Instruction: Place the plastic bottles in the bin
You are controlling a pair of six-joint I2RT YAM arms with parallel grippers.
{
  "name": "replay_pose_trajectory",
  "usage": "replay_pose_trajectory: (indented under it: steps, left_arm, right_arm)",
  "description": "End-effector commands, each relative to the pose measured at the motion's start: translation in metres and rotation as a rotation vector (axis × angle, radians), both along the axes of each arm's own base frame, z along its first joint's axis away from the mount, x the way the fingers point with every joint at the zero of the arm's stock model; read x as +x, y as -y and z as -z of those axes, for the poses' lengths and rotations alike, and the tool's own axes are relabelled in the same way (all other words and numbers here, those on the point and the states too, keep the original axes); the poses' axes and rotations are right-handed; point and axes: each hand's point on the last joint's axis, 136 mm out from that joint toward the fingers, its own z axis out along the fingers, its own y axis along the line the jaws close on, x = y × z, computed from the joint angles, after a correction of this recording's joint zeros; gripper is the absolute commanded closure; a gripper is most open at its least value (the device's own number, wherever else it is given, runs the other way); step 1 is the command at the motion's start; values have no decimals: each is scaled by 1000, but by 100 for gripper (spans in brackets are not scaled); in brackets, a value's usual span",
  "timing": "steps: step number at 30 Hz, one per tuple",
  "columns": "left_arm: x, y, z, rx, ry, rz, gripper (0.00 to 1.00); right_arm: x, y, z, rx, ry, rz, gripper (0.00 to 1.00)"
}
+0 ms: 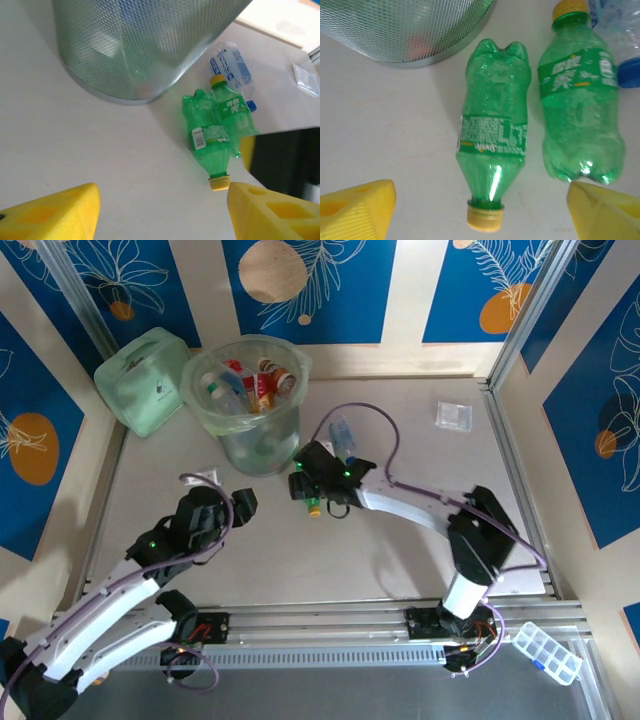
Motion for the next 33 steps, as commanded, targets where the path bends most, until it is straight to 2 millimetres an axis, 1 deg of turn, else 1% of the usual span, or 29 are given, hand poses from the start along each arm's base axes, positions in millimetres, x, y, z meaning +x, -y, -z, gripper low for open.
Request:
replay_pose_trajectory:
  steps: [1, 3, 6, 8, 10, 14, 18, 20, 25, 27, 30, 33]
  left_arm:
    - [3, -18, -27, -38, 133, -83, 32]
    - [-2, -30, -27, -75, 162, -129, 32]
    - [-10, -43, -32, -112, 216, -170, 32]
    - [-13, -49, -37, -129, 246, -181, 32]
    - [-15, -52, -38, -133, 260, -190, 31]
    - [-13, -48, -34, -133, 243, -182, 29]
    - [-9, -41, -29, -118, 214, -165, 29]
    - [-8, -40, -27, -112, 209, -163, 29]
    - [-7, -39, -28, -107, 212, -161, 29]
    - [-7, -39, -27, -105, 213, -160, 29]
    - [-5, -37, -27, -101, 218, -151, 29]
    - [-3, -32, -27, -86, 220, -125, 28]
  right_arm:
    - [5, 6, 21, -95, -82, 55, 11]
    - [14, 1, 30, -126, -91, 67, 11]
    - [24, -3, 42, -154, -100, 83, 13]
    - [29, -5, 51, -164, -111, 89, 14]
    - [32, -7, 59, -164, -131, 91, 14]
    - [40, -11, 75, -165, -162, 106, 17]
    - [43, -15, 82, -154, -168, 112, 21]
    - [43, -16, 83, -144, -167, 111, 24]
    - [41, -14, 81, -125, -157, 118, 36]
    - [38, -14, 76, -109, -152, 108, 40]
    - [32, -11, 66, -84, -141, 100, 42]
    - [24, -11, 47, -49, -107, 77, 43]
